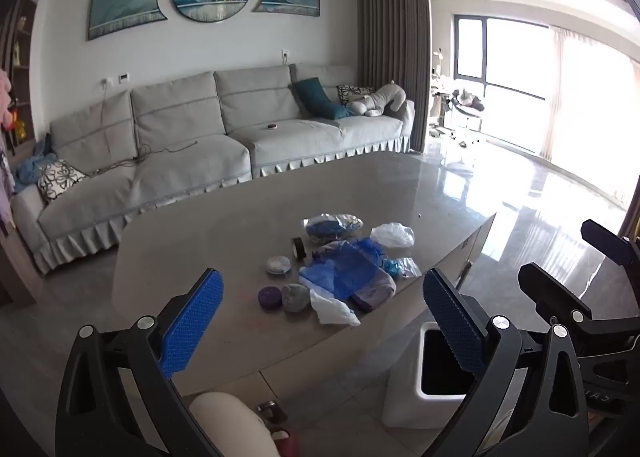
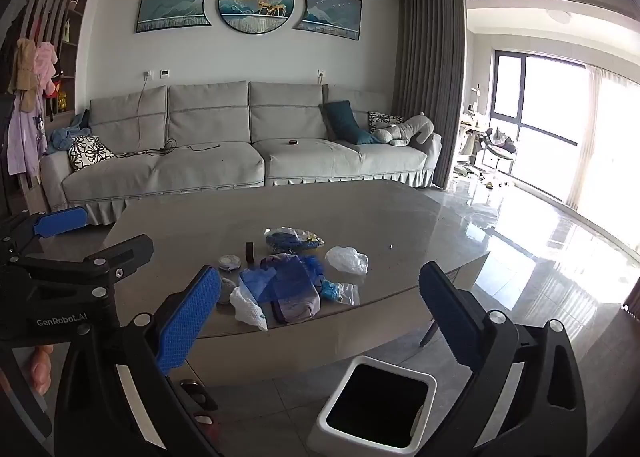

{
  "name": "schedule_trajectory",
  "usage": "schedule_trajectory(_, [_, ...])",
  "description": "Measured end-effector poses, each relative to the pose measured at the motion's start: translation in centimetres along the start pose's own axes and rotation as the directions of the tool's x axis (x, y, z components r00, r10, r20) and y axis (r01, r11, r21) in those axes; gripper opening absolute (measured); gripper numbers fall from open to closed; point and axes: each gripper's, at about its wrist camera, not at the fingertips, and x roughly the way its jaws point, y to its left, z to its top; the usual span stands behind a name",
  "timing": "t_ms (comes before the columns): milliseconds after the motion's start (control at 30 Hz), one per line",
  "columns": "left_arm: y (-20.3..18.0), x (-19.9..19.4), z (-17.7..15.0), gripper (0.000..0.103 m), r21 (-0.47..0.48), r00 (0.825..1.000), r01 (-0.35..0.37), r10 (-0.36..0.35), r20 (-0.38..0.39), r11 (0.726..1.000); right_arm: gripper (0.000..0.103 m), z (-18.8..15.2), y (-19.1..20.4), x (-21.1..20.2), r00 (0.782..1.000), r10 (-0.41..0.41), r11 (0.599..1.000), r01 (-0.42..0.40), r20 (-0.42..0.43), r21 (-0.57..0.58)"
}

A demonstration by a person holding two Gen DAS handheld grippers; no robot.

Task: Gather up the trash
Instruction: 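Move both tools toward the trash items on the glass table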

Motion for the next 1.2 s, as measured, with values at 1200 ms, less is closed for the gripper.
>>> schedule_trajectory(1200, [2.2, 6.3, -0.8, 0.098, -0.004, 0.994, -0.099, 0.098, -0.057, 0.995, 0.099, -2.3, 0.4, 4.6, 0.987, -0.160, 0.984, 0.158, -0.012, -0.085])
